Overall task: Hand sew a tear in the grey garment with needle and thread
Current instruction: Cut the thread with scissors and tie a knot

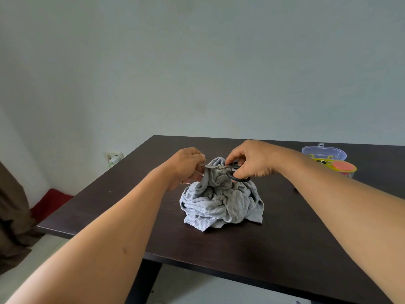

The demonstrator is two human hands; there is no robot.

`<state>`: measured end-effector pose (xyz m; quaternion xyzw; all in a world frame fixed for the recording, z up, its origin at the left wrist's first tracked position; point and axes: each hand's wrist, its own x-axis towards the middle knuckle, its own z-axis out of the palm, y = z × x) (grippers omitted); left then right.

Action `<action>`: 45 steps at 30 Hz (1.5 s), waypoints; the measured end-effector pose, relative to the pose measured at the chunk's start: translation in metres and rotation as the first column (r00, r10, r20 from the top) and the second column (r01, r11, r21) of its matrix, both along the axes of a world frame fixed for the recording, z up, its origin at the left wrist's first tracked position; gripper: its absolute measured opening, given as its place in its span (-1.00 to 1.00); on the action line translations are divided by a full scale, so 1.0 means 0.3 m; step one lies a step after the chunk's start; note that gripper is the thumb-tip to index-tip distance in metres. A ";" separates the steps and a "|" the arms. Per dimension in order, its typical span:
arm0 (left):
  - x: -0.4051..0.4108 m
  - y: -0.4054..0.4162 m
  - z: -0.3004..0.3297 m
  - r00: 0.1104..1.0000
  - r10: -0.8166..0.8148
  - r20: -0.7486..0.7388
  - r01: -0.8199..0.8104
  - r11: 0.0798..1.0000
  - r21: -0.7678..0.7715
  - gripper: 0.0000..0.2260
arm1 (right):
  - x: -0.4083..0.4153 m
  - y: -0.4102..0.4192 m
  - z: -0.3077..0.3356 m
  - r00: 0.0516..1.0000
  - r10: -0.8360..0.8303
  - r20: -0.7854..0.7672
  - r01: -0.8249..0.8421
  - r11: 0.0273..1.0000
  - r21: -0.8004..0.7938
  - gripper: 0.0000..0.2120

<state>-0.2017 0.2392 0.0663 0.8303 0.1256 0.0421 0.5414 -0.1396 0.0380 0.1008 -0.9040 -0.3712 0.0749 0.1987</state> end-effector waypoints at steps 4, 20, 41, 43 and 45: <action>0.000 -0.001 0.002 1.000 -0.001 -0.006 0.001 1.000 0.000 -0.82 | 0.006 0.009 0.011 0.999 0.001 0.044 0.001 0.999 -0.035 -0.63; -0.003 -0.013 0.010 1.000 0.005 0.006 -0.005 1.000 0.014 -0.83 | -0.003 0.015 0.029 0.998 0.013 0.062 -0.010 0.999 -0.050 -0.65; 0.020 -0.040 0.024 0.988 0.076 0.131 -0.121 0.915 0.385 -0.78 | 0.027 -0.233 -0.038 0.971 -0.132 -0.201 0.141 0.990 0.030 -0.71; 0.018 -0.070 0.030 0.983 0.083 0.164 -0.151 0.875 0.459 -0.76 | 0.025 -0.283 -0.063 0.957 -0.185 -0.225 0.196 0.980 0.029 -0.73; 0.023 -0.123 0.035 0.978 0.061 0.197 -0.151 0.864 0.481 -0.73 | 0.012 -0.341 -0.080 0.943 -0.242 -0.226 0.251 0.968 0.010 -0.78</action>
